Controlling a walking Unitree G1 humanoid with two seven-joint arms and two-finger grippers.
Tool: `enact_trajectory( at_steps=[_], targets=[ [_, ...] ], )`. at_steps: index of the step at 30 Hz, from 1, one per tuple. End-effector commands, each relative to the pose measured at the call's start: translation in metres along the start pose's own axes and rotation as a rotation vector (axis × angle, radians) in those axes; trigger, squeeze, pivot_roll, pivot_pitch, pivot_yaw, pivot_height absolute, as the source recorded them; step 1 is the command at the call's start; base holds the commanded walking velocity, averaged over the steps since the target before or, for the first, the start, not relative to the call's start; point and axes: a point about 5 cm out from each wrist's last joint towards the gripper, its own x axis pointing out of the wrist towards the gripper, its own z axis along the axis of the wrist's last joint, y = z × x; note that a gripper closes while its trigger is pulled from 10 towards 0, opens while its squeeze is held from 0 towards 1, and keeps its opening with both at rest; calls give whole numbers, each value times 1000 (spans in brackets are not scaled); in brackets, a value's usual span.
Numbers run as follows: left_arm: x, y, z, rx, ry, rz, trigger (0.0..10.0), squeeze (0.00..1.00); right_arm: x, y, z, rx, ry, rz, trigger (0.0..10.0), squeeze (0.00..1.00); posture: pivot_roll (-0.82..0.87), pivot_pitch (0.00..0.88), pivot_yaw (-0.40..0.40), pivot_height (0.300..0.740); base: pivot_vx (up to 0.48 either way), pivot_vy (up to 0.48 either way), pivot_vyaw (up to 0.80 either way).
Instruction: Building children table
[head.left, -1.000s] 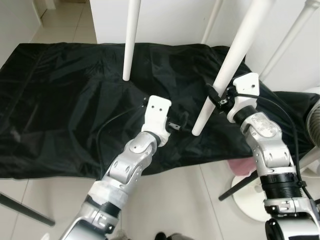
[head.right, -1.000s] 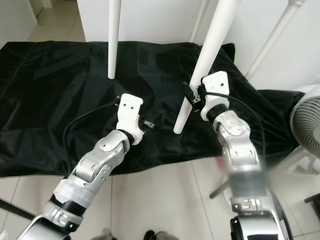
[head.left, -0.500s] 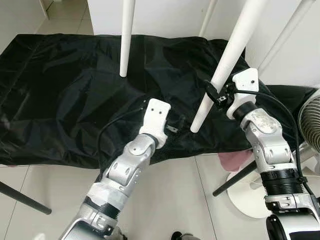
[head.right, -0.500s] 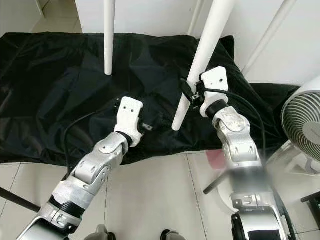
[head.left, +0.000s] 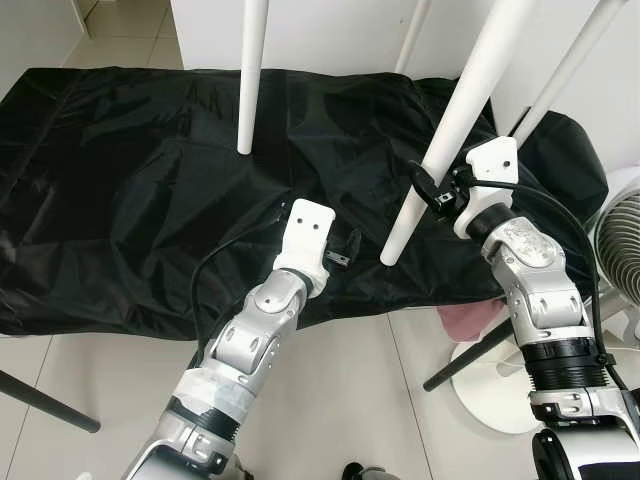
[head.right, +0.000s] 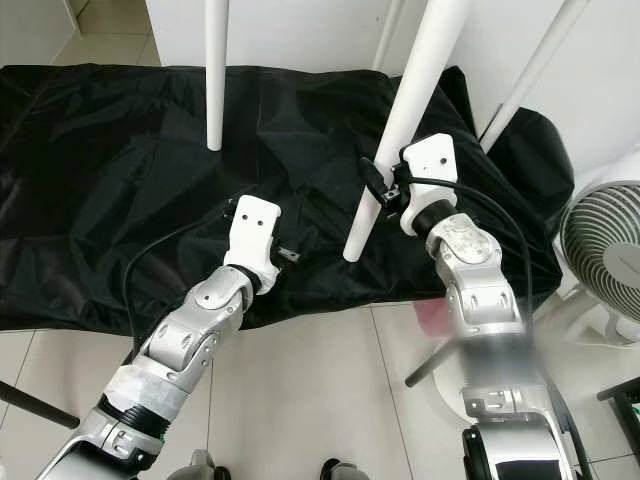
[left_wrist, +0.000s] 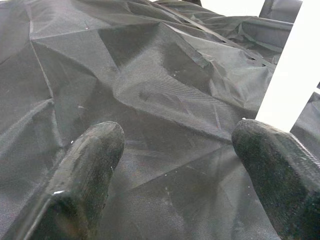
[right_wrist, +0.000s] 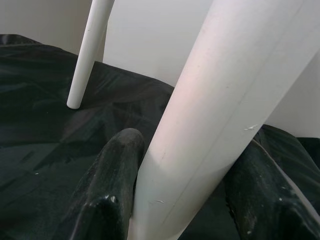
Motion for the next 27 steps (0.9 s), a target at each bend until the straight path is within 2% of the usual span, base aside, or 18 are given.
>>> enact_trajectory(
  at_steps=[1, 27],
  targets=[
    [-1, -2, -5, 5, 25, 3, 10000, 0, 8, 6, 29, -176, -99, 82, 10000, 0, 34, 80, -86, 740, 0, 0, 0],
    [-1, 9, -7, 50, 47, 7, 10000, 0, 9, 9, 28, -169, -97, 94, 10000, 0, 41, 83, -85, 740, 0, 0, 0]
  ],
)
